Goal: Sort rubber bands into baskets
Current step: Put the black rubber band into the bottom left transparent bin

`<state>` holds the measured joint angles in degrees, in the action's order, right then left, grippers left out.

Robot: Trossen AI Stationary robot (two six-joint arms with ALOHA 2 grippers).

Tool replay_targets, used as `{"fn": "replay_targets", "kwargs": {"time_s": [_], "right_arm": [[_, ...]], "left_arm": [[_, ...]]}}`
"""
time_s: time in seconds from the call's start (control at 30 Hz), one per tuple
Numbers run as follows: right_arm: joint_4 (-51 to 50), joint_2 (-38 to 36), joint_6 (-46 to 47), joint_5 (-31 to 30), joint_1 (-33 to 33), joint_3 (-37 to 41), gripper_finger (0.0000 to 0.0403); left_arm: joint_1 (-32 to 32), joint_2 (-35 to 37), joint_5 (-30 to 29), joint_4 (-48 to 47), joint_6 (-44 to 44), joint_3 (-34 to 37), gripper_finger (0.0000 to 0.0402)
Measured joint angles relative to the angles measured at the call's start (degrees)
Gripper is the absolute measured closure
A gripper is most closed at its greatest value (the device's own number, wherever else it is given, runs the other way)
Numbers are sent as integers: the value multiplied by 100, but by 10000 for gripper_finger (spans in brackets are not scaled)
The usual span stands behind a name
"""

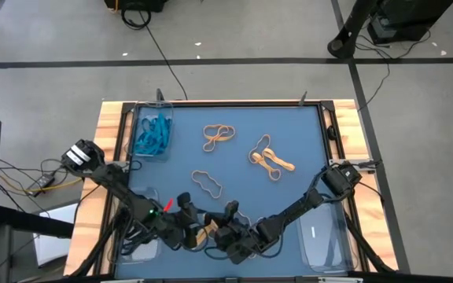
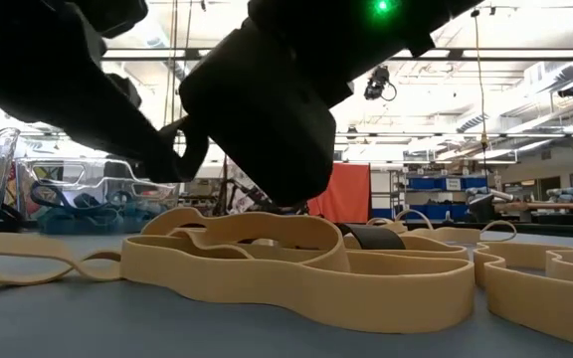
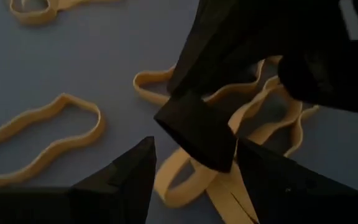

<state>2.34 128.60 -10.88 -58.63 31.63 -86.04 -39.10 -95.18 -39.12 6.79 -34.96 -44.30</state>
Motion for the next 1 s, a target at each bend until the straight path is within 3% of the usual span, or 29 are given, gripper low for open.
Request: {"fn": "replay_targets", "kwargs": {"time_s": [0.2,0.47,0.53,0.83,1.0], "right_arm": [[-40,0,20,-345,59,0,398],[-40,5,-88,-434,97,0,380],[-40,7,-83,-456,95,0,368],[-675,-342,886,-248,213,2,296],[-2106,-726,2730,769,173,3,259]], "left_arm": [[211,9,266,973,320,330,209],[244,9,426,962,339,377,370],[246,42,464,790,296,377,391],[53,1101,424,-1622,-921,132,398],[-281,1757,723,-3764,-2080,-424,399]]}}
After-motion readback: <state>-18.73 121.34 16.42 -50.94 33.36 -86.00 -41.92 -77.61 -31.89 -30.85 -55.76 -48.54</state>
